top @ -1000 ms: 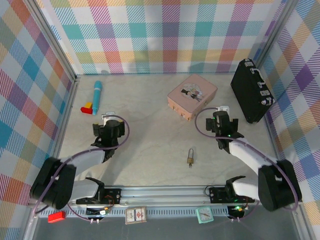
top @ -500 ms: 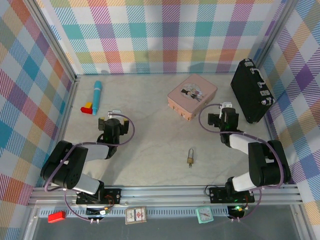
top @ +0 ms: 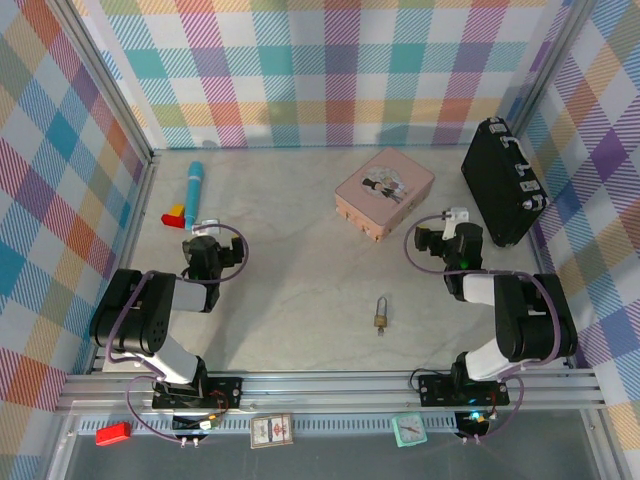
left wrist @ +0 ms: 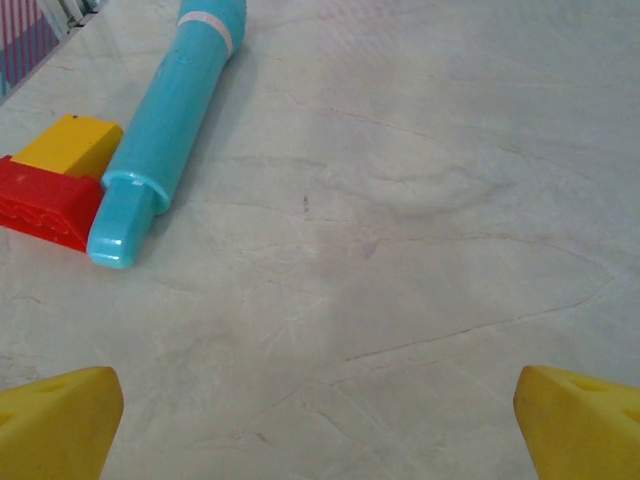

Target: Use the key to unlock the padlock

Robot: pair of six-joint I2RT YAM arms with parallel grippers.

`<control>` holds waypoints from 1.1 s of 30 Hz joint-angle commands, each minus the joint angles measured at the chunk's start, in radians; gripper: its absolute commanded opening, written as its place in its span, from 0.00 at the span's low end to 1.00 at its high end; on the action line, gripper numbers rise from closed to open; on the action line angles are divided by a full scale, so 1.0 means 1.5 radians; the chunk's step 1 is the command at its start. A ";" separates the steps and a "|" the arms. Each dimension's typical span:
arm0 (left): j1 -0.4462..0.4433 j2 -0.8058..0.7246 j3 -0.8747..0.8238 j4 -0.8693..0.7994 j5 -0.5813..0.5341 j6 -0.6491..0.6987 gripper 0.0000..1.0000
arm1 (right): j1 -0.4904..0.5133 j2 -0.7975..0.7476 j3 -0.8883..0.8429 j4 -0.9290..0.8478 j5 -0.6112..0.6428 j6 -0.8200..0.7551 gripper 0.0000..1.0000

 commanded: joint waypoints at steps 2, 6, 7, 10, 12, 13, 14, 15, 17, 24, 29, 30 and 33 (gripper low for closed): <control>0.004 0.001 0.014 0.016 0.034 -0.019 1.00 | -0.007 0.010 -0.015 0.059 -0.038 0.013 0.99; 0.004 0.001 0.014 0.016 0.035 -0.020 1.00 | -0.007 0.011 -0.016 0.062 -0.038 0.012 0.99; 0.004 0.001 0.015 0.015 0.035 -0.020 1.00 | -0.007 0.010 -0.017 0.062 -0.031 0.014 0.99; 0.004 0.001 0.014 0.015 0.035 -0.021 1.00 | -0.006 0.009 -0.016 0.061 -0.022 0.019 0.99; 0.004 0.001 0.014 0.015 0.035 -0.020 1.00 | -0.006 0.010 -0.016 0.060 -0.023 0.018 0.99; 0.004 0.001 0.014 0.015 0.035 -0.021 1.00 | -0.006 0.008 -0.016 0.060 -0.023 0.018 0.99; 0.004 0.001 0.014 0.016 0.035 -0.020 1.00 | -0.006 0.009 -0.016 0.061 -0.023 0.017 0.99; 0.004 0.001 0.014 0.015 0.035 -0.020 1.00 | -0.006 0.009 -0.015 0.058 -0.032 0.014 0.99; 0.004 0.000 0.014 0.016 0.035 -0.020 1.00 | -0.006 0.010 -0.013 0.054 -0.042 0.012 0.99; 0.003 0.001 0.014 0.016 0.035 -0.020 1.00 | -0.006 0.010 -0.013 0.054 -0.042 0.011 0.99; 0.004 0.001 0.014 0.017 0.034 -0.019 1.00 | -0.006 0.010 -0.012 0.053 -0.042 0.011 0.99; 0.004 0.001 0.014 0.016 0.034 -0.020 1.00 | -0.006 0.008 -0.013 0.054 -0.042 0.010 0.99; 0.004 0.001 0.014 0.017 0.035 -0.020 1.00 | -0.006 0.011 -0.010 0.051 -0.042 0.012 0.99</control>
